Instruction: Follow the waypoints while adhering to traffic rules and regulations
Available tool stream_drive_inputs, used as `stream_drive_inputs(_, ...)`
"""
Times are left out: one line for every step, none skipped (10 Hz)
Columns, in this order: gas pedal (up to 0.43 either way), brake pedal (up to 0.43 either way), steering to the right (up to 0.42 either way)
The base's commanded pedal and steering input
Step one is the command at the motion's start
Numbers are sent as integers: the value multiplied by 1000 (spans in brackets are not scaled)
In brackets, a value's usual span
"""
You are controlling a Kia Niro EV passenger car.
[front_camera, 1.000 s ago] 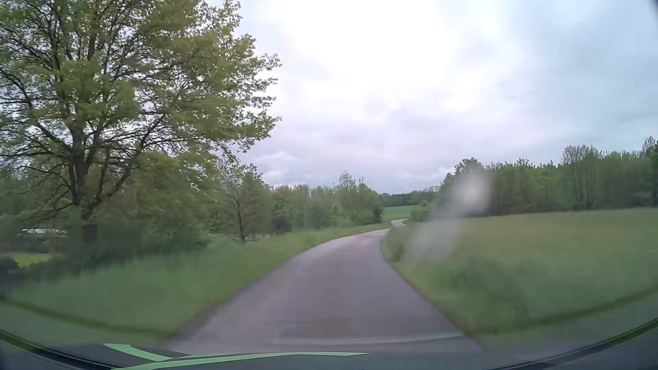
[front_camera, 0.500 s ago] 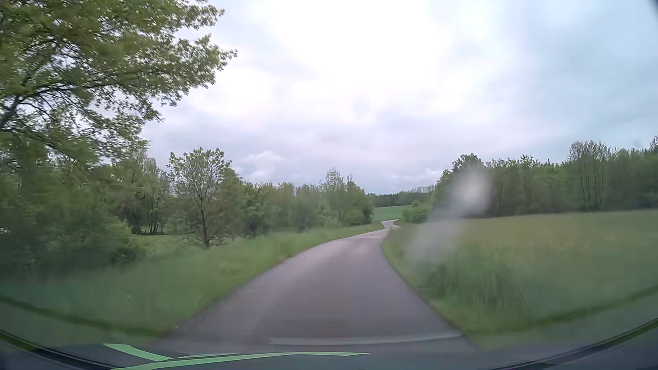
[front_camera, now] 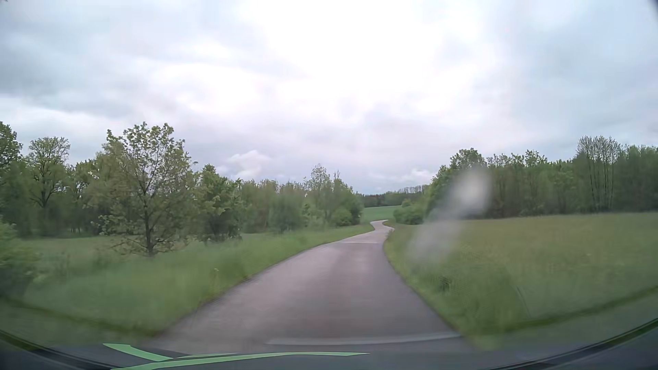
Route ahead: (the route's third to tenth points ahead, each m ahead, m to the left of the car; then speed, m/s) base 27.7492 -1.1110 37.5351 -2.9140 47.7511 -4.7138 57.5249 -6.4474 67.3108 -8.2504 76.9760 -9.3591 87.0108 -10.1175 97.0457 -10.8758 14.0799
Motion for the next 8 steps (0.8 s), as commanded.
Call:
stream_drive_inputs(197, 0, 26)
stream_drive_inputs(197, 0, 26)
stream_drive_inputs(197, 0, 26)
stream_drive_inputs(197, 0, 27)
stream_drive_inputs(197, 0, 28)
stream_drive_inputs(197, 0, 29)
stream_drive_inputs(197, 0, 31)
stream_drive_inputs(197, 0, 34)
